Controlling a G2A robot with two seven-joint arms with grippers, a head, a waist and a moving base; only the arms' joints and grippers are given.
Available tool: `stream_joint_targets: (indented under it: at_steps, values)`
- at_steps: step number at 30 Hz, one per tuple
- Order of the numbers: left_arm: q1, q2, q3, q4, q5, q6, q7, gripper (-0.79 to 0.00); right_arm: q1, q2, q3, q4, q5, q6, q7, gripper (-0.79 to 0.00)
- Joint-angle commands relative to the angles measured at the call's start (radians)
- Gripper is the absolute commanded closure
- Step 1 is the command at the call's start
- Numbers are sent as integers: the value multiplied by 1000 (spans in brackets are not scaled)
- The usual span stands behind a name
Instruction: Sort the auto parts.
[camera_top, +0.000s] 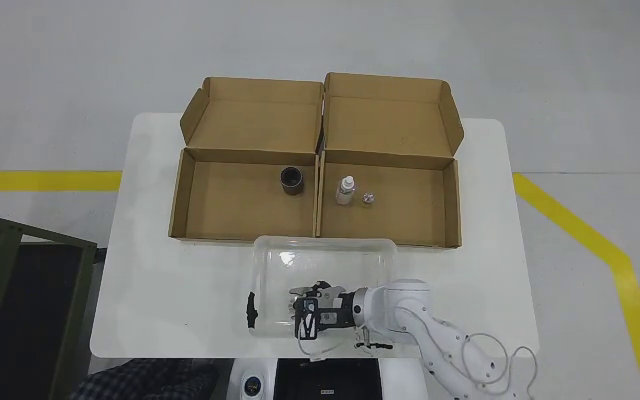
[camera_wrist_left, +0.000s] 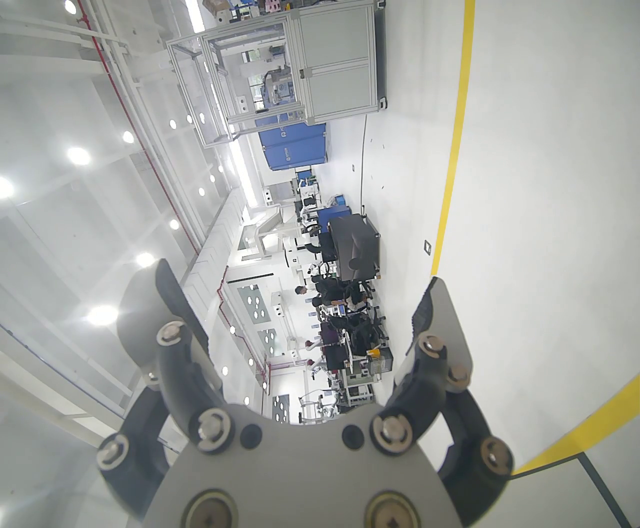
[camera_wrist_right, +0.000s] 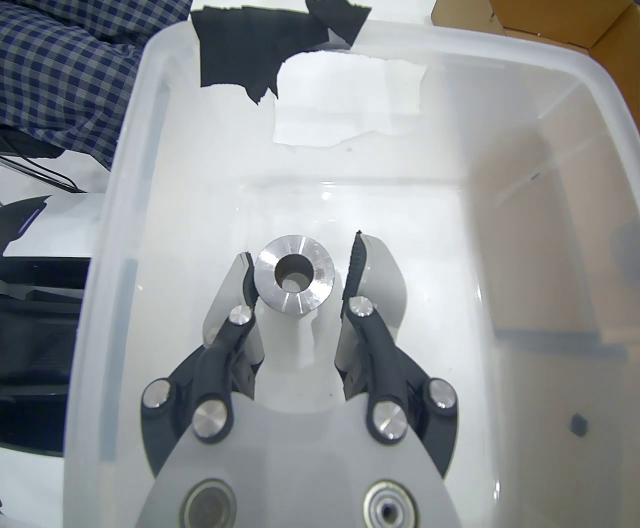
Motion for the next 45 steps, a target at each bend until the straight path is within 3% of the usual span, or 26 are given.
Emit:
stream_joint_targets:
  at_steps: [1, 6, 29, 45]
  values:
    - [0, 0, 0, 0, 0, 0, 0, -785, 2, 1, -3, -2, 2, -4, 3, -252]
    - [0, 0, 0, 0, 0, 0, 0, -785, 2, 5, 1, -22, 15, -10, 10, 0]
    - [0, 0, 0, 0, 0, 0, 0, -785, 23, 13, 87, -121, 213, 67, -73, 0]
    - [0, 0, 0, 0, 0, 0, 0, -785, -55, 45, 298, -252, 345, 100, -184, 0]
